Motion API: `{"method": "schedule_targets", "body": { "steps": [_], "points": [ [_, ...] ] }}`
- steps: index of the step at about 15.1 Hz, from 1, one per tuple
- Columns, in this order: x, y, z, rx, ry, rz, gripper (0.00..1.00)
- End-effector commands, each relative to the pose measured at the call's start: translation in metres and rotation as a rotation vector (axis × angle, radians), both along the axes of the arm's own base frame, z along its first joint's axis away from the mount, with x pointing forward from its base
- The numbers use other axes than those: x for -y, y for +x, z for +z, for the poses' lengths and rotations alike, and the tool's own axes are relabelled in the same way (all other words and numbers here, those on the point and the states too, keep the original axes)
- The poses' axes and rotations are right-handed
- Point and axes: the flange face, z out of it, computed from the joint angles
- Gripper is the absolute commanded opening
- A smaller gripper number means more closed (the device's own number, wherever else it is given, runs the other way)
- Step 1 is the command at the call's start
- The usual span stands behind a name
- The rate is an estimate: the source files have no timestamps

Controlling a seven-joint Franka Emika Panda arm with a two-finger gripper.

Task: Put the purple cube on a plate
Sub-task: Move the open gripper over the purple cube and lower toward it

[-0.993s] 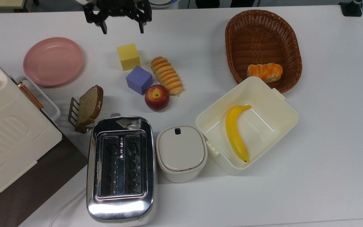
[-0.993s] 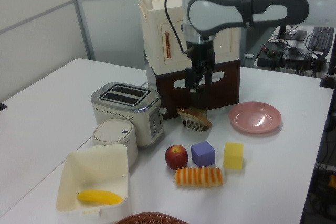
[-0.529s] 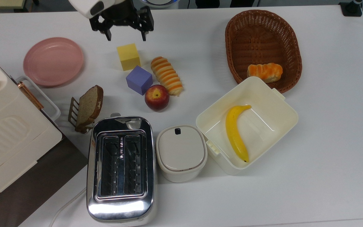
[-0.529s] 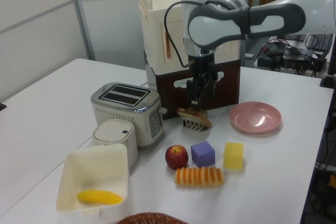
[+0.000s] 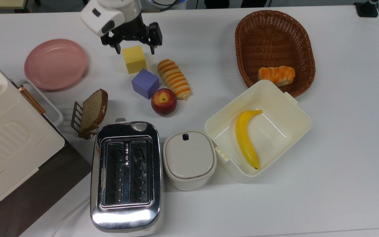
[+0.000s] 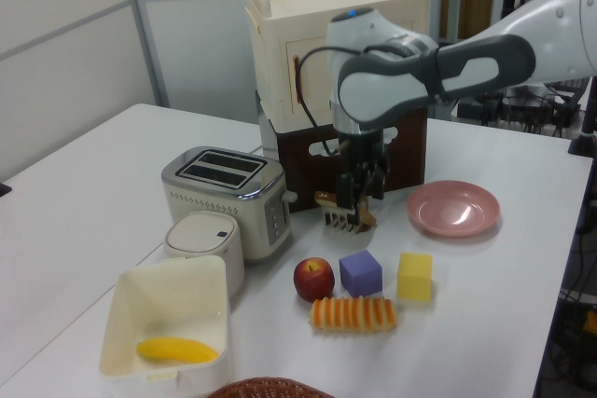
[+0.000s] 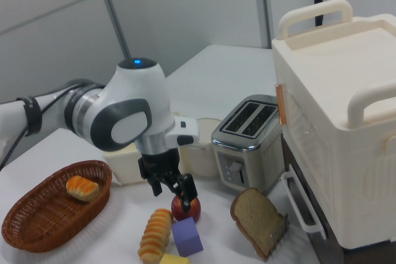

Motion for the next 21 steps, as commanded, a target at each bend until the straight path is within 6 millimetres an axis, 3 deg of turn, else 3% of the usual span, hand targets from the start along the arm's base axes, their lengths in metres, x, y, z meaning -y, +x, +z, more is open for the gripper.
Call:
{"method": "schedule_targets", "body": {
  "steps": [1, 4, 7, 18, 21],
  "points": [
    [0.001, -0.013, -0.019, 0.028, -0.02, -0.01, 1.0],
    [0.003, -0.014, -0.032, 0.03, -0.02, -0.012, 1.0],
    [0.004, -0.008, -0.059, -0.016, -0.018, -0.011, 1.0],
    [0.011, -0.009, -0.071, 0.013, -0.019, -0.018, 1.0],
    [0.005, -0.002, -0.087, -0.011, -0.017, -0.006, 1.0]
  ]
}}
